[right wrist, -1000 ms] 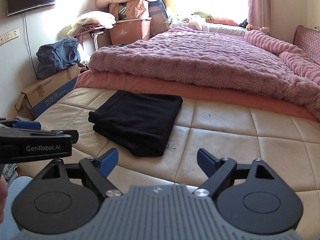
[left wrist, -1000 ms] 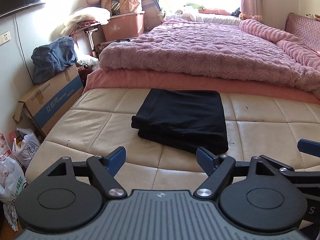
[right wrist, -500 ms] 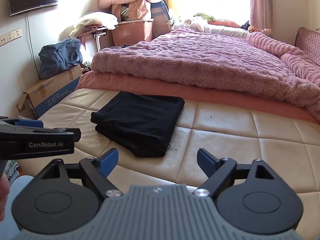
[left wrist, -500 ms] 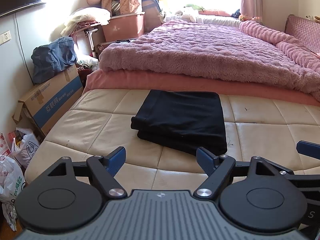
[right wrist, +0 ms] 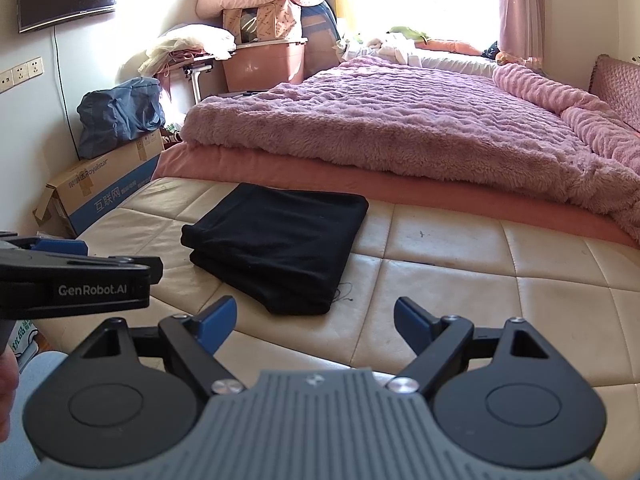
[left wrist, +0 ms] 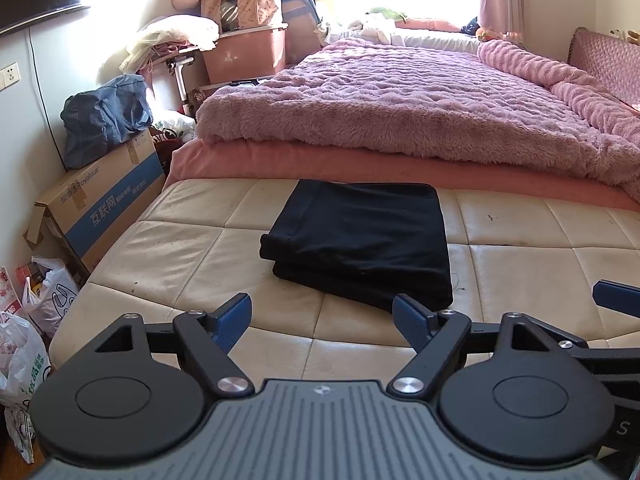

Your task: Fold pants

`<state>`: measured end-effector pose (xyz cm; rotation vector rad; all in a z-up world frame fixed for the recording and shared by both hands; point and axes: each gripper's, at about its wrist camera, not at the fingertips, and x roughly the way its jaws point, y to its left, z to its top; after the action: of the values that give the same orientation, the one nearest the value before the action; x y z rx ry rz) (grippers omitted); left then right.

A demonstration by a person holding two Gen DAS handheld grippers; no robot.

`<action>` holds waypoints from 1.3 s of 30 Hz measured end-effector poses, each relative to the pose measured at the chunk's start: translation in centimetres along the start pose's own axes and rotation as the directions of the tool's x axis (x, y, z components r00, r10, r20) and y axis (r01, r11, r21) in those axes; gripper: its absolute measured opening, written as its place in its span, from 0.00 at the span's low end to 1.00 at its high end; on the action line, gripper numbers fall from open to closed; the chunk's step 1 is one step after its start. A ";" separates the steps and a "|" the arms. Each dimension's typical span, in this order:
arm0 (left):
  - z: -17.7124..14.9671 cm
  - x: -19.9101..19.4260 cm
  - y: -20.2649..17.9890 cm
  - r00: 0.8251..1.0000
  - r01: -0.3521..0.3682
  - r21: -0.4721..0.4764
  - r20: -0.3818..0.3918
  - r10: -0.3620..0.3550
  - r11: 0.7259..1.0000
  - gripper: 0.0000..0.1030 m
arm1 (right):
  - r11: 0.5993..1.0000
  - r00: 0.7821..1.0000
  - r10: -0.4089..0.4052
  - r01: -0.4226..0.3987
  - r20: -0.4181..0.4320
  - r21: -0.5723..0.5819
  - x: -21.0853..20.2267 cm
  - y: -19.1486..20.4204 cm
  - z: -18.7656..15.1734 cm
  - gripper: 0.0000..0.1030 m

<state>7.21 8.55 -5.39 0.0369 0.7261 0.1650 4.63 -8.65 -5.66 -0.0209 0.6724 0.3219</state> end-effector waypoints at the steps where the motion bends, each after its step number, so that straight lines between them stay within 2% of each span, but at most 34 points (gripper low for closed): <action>1: 0.0 0.0 0.0 1.000 0.002 0.001 0.000 -0.002 1.000 0.91 | 1.000 1.000 0.000 0.000 0.000 0.000 0.0 0.0 0.0 0.80; 39: 0.2 0.0 -0.2 1.000 0.009 0.005 0.000 -0.009 1.000 0.91 | 1.000 1.000 -0.005 0.005 -0.009 0.009 -0.2 -0.2 0.3 0.80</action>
<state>7.43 8.35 -5.24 0.0387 0.7262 0.1547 4.78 -8.84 -5.32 -0.0158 0.6828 0.3141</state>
